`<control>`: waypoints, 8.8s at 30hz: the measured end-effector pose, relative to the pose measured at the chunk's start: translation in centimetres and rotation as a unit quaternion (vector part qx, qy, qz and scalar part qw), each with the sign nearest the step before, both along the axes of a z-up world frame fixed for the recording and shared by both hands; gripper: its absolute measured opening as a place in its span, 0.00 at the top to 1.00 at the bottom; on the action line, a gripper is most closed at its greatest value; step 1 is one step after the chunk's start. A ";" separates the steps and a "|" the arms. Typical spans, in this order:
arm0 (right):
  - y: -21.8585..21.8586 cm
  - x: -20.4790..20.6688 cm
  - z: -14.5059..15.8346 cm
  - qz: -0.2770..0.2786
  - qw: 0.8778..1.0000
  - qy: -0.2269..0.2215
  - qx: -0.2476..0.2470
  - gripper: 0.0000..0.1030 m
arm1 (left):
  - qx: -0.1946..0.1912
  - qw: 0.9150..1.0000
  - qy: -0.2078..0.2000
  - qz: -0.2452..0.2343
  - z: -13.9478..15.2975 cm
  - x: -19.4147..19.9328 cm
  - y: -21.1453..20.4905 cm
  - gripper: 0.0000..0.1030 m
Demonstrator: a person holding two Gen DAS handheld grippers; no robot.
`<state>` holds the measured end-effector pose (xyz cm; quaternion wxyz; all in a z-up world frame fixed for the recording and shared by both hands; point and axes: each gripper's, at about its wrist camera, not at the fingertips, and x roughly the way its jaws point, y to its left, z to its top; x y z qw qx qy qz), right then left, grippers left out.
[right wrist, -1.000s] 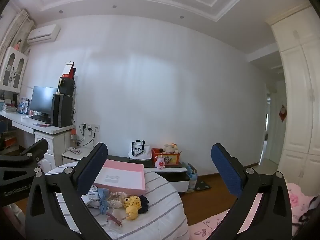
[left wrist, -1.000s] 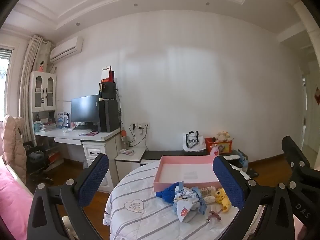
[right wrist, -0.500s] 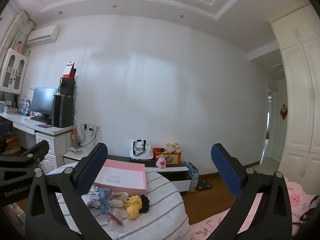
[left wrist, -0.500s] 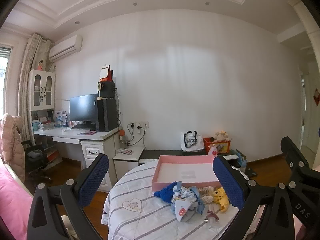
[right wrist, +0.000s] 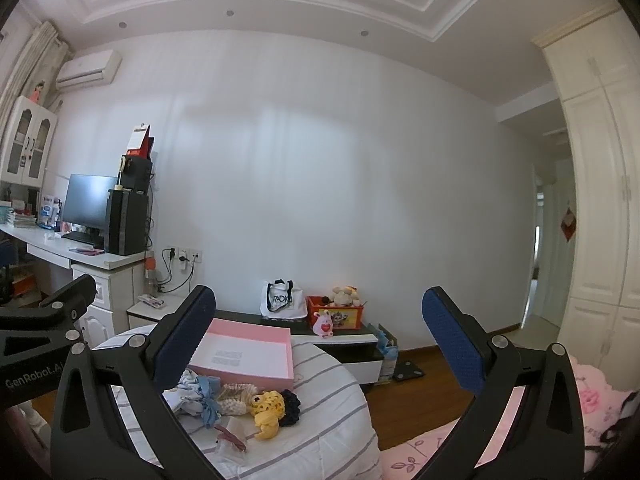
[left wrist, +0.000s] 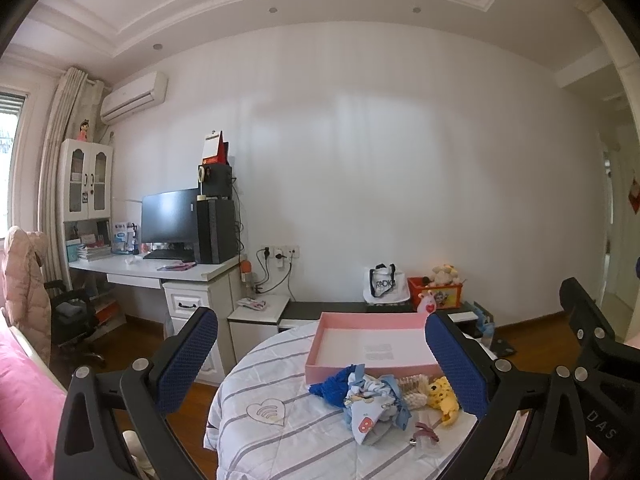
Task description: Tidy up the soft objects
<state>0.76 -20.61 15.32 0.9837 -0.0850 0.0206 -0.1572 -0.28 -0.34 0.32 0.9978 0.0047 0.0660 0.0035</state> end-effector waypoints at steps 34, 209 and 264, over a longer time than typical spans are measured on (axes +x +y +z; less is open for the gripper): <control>0.1 0.7 -0.8 0.006 1.000 0.020 0.002 0.00 | 0.003 1.000 0.021 0.005 -0.6 1.3 0.5 0.00; 0.4 5.3 -2.8 0.096 0.983 0.132 0.081 0.64 | -0.016 0.994 0.066 -0.083 3.6 -8.0 4.5 0.44; -3.7 23.2 -7.1 0.064 0.963 0.232 0.118 0.64 | -0.013 0.976 0.190 -0.106 6.9 21.4 0.0 0.44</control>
